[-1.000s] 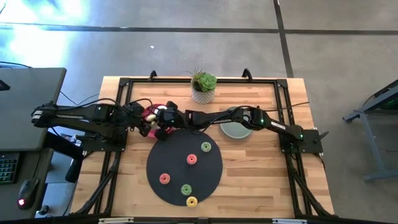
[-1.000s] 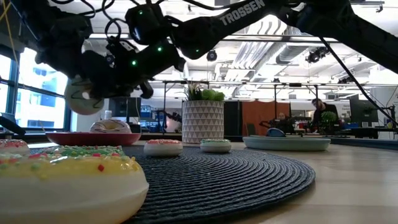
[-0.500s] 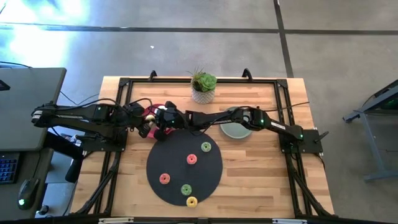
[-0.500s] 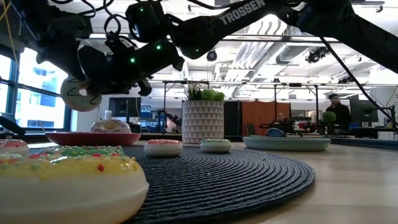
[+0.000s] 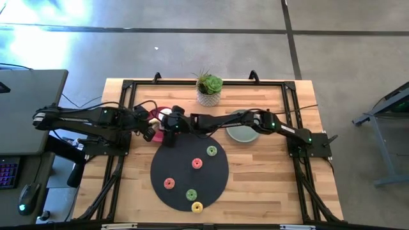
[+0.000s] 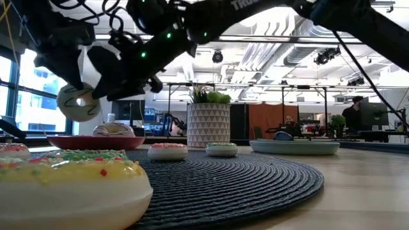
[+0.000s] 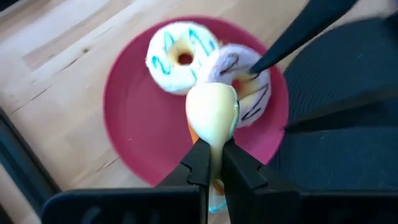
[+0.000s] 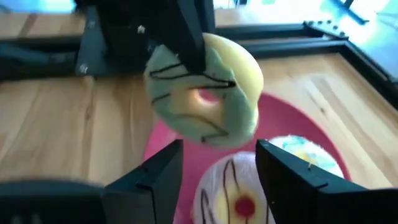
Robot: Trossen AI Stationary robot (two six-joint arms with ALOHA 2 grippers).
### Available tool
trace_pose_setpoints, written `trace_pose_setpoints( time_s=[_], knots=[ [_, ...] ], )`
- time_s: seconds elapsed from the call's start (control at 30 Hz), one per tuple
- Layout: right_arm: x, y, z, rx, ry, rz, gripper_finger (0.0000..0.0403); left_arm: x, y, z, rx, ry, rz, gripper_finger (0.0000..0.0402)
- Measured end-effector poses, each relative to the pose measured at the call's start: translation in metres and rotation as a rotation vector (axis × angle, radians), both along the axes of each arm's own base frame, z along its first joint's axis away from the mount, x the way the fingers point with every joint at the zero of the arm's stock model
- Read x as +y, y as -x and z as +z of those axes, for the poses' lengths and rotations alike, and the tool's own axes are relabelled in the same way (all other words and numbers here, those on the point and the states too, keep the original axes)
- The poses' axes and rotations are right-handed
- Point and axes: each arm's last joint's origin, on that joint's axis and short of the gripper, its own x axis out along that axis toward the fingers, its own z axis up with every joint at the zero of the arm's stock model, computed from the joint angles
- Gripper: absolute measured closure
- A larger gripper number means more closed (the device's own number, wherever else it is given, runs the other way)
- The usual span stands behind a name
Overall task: Pick & Place donuts
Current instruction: Put the big blue donut on the red plate
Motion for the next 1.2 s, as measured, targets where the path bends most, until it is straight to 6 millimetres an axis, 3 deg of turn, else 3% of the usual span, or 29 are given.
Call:
trace_pose_setpoints(
  time_s=[0.37, 0.53, 0.7, 0.87, 1.03, 1.2],
  knots=[
    [0.032, 0.014, 0.015, 0.129, 0.021, 0.072, 0.0214, -0.001, -0.018, -0.015, 0.152, -0.001, -0.065, 0.0395],
    [0.042, 0.018, 0.011, 0.187, 0.033, 0.098, 0.0224, -0.001, -0.007, -0.005, 0.084, -0.025, -0.113, 0.0398],
    [0.046, 0.021, 0.008, 0.231, 0.044, 0.089, 0.0232, 0.002, 0.014, 0.008, -0.101, -0.082, -0.048, 0.04],
    [0.048, 0.021, 0.008, 0.232, 0.042, 0.097, 0.0239, 0.0, 0.019, -0.024, -0.268, -0.002, -0.075, 0.04],
    [0.054, 0.022, 0.007, 0.248, 0.042, 0.111, 0.0246, 0.0, 0.025, -0.057, -0.274, 0.032, 0.002, 0.0401],
    [0.061, 0.024, 0.005, 0.272, 0.024, 0.15, 0.0249, 0.001, 0.031, -0.072, -0.261, 0.058, 0.041, 0.0401]
  ],
)
